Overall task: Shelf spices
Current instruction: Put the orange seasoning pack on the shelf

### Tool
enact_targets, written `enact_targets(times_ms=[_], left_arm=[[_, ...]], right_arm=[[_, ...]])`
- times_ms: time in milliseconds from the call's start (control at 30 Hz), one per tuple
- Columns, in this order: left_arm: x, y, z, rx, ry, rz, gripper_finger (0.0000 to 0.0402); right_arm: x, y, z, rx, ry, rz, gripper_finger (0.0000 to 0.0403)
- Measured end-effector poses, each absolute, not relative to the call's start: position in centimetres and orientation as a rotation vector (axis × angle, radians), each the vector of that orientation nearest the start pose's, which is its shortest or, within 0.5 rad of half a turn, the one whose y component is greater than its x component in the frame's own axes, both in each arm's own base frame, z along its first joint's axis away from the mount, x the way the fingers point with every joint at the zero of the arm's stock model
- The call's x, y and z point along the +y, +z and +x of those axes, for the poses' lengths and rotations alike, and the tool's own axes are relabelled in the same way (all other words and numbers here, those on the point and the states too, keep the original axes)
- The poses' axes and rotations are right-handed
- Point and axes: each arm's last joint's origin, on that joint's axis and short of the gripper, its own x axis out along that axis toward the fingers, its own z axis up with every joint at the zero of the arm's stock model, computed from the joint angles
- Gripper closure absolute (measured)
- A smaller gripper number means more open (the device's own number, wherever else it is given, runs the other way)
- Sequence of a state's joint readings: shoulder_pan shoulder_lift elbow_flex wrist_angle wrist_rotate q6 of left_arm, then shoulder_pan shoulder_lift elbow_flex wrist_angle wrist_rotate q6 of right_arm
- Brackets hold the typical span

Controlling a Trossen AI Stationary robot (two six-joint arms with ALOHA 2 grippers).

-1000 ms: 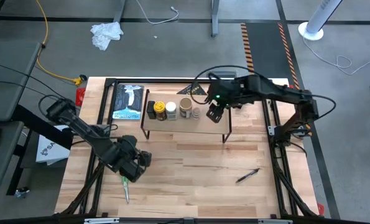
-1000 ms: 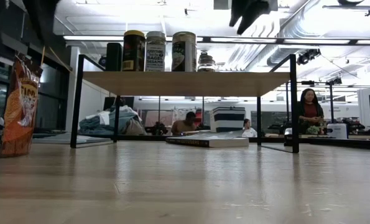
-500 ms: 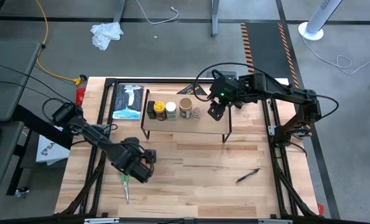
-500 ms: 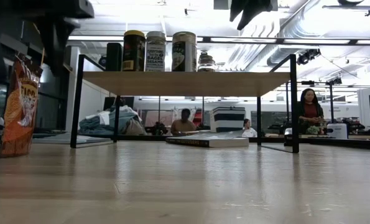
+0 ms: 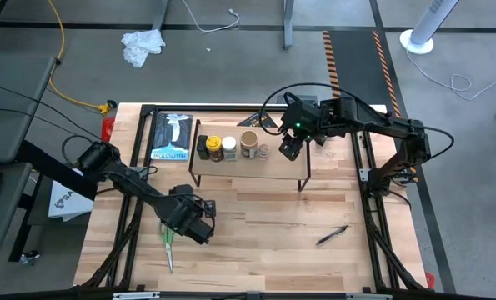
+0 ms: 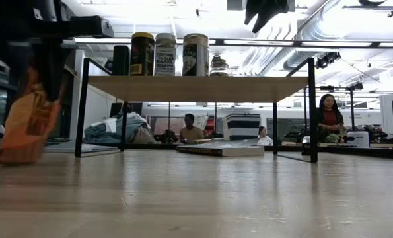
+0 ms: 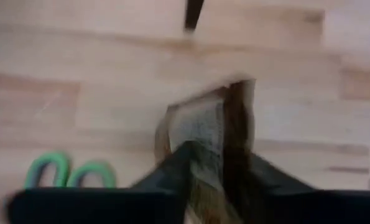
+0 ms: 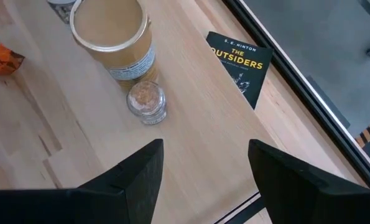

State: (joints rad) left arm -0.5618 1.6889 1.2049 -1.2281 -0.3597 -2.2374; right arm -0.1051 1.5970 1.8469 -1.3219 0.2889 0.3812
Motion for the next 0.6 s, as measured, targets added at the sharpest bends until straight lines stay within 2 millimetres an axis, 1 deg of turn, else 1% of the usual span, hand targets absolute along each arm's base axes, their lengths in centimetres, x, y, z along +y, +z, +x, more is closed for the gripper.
enact_targets(times_ms=[33, 67, 100, 167, 233, 300, 367, 467, 533, 600], left_arm=[[-14.0, 21.2, 24.5, 0.812, 1.344, -1.008, 0.0347], [-13.8, 21.4, 24.5, 0.795, 1.338, -0.995, 0.0373], [-13.7, 21.6, 24.4, 0.772, 1.326, -0.989, 0.0386], [-13.5, 22.5, 24.3, 0.735, 1.286, -0.975, 0.0386], [-13.5, 23.7, 24.3, 0.734, 1.217, -0.943, 0.039], [-14.0, 25.7, 24.5, 0.724, 1.075, -0.896, 0.0396], [-14.8, 28.4, 24.9, 0.706, 0.881, -0.804, 0.0397], [-15.5, 32.4, 26.1, 0.743, 0.594, -0.562, 0.0399], [-14.8, 34.7, 26.9, 0.741, 0.484, -0.403, 0.0399], [-13.2, 36.7, 28.0, 0.701, 0.446, -0.307, 0.04]], right_arm=[[-3.9, 40.2, 29.3, 0.992, -0.551, 0.235, 0.0171], [-3.9, 40.2, 29.2, 0.997, -0.543, 0.227, 0.0171], [-3.9, 40.2, 29.2, 1.003, -0.533, 0.224, 0.0171], [-3.7, 40.4, 28.9, 1.013, -0.5, 0.215, 0.0171], [-3.3, 40.7, 28.3, 1.026, -0.453, 0.217, 0.0171], [-2.6, 41.4, 27.1, 1.028, -0.397, 0.23, 0.0171], [-1.7, 42.2, 25.7, 1.033, -0.35, 0.246, 0.0171], [-0.2, 43.4, 23.2, 1.008, -0.333, 0.285, 0.0171], [0.7, 44.3, 21.6, 0.965, -0.332, 0.329, 0.0171], [1.5, 45.0, 20.2, 0.916, -0.354, 0.388, 0.0171]])
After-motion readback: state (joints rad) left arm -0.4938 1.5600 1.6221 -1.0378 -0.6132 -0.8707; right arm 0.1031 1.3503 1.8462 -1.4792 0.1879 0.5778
